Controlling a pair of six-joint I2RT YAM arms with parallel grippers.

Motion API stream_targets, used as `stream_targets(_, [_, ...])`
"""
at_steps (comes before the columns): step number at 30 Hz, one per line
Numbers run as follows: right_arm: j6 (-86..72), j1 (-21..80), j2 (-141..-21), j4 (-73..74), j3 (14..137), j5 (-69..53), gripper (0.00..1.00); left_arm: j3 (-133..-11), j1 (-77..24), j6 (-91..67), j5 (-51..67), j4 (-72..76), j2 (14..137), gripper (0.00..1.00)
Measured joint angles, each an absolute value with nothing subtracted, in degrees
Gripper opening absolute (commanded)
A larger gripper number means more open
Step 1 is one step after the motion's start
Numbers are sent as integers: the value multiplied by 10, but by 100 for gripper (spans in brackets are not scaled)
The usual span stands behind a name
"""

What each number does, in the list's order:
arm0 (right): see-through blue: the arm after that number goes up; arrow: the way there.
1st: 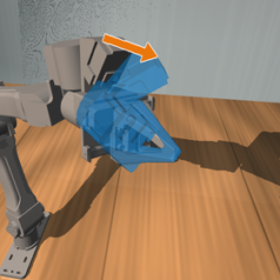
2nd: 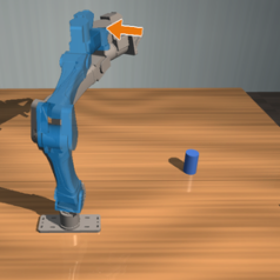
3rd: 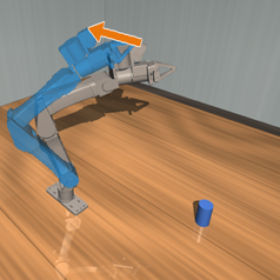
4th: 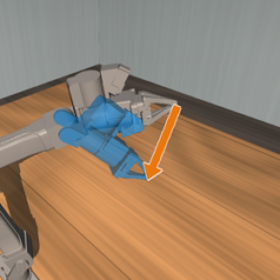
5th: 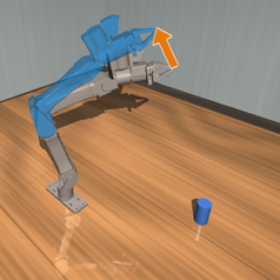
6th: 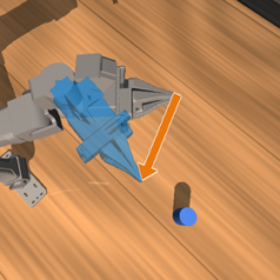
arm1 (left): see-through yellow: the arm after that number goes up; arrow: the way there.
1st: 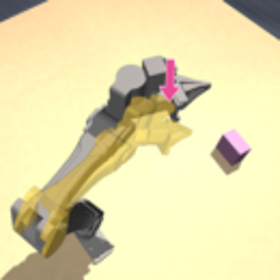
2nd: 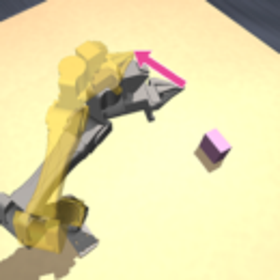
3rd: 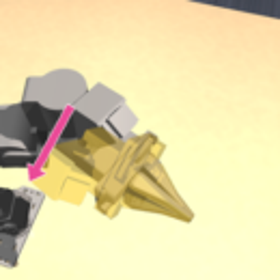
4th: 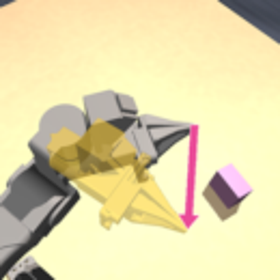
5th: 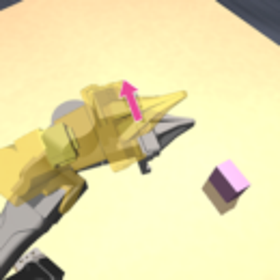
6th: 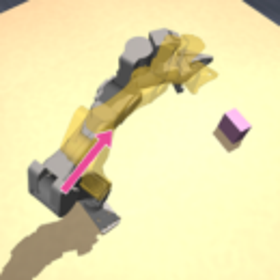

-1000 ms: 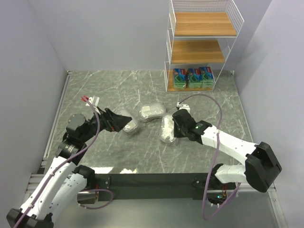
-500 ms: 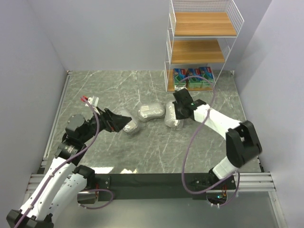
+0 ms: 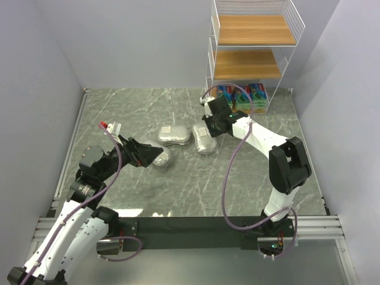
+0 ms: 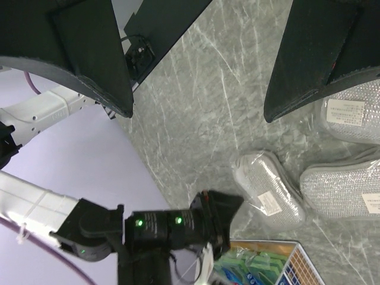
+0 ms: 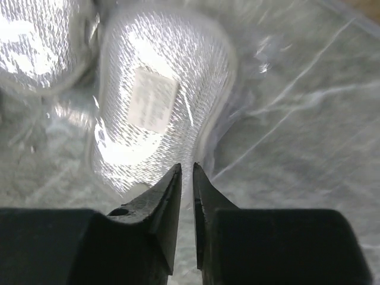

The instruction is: Place and organize the cleaning sponges onto the shelf

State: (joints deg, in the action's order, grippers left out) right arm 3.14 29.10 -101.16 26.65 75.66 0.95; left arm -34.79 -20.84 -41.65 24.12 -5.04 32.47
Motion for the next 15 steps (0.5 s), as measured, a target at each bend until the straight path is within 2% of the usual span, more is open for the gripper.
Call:
stream_targets(5, [6, 291, -997, 257, 784, 86, 29, -345, -208, -416, 241, -50, 324, 99])
stream_targets(6, [-8, 291, -990, 258, 782, 106, 36, -345, -208, -416, 241, -50, 323, 99])
stream_targets(7, [-25, 291, -981, 258, 778, 124, 71, -344, -208, -416, 241, -50, 323, 99])
stream_targets(8, [-45, 291, -969, 258, 772, 136, 99, -343, -208, -416, 241, -51, 323, 99])
stream_targets(11, [-99, 291, -910, 239, 719, 130, 100, -340, -208, -416, 241, -51, 323, 99])
stream_targets(15, [-191, 290, -750, 118, 527, 44, 100, -340, -208, -417, 241, -50, 323, 99])
